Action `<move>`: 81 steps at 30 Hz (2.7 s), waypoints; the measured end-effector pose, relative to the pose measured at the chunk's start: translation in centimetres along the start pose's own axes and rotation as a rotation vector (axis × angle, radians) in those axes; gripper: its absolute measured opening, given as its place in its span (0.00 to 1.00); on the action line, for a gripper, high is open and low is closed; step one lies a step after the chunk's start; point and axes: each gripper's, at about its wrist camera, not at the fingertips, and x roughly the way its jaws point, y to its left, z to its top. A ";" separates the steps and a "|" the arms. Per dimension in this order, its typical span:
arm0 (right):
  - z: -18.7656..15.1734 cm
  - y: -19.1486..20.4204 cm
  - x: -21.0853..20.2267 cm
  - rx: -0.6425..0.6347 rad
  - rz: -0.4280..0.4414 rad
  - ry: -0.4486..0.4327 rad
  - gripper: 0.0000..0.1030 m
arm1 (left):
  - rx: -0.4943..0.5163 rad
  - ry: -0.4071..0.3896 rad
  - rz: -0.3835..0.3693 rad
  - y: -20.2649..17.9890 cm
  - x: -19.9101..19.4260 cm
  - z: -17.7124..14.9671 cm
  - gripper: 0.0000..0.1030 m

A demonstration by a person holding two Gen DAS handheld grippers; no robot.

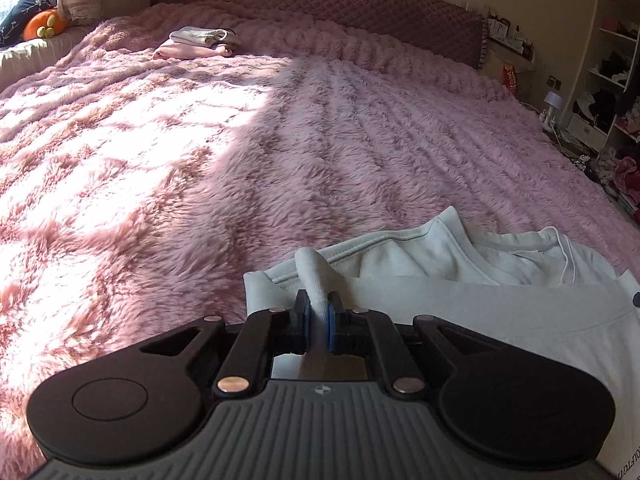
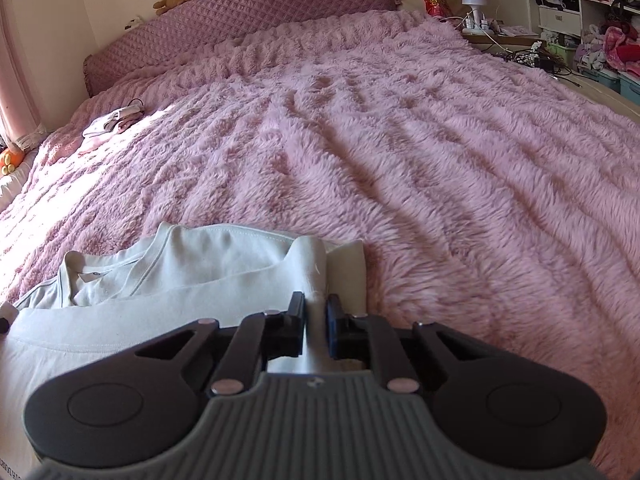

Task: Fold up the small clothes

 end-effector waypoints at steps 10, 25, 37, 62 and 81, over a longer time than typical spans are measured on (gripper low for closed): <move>-1.9 -2.8 -8.8 0.074 0.144 -0.054 0.35 | -0.063 -0.112 -0.081 1.2 -9.1 -1.7 0.32; -10.7 -4.6 -14.7 0.141 0.129 0.083 0.00 | -0.286 -0.003 -0.210 3.1 -14.3 -10.6 0.34; -10.9 -4.8 -14.0 0.123 -0.030 0.118 0.13 | -0.266 0.017 -0.178 2.7 -13.7 -11.6 0.34; -13.3 -1.8 -15.8 0.022 -0.010 0.086 0.40 | -0.270 0.061 -0.185 2.4 -14.0 -11.8 0.44; -1.8 14.5 -9.5 -0.229 0.141 -0.060 0.51 | -0.288 0.040 -0.218 0.7 -14.0 -13.4 0.56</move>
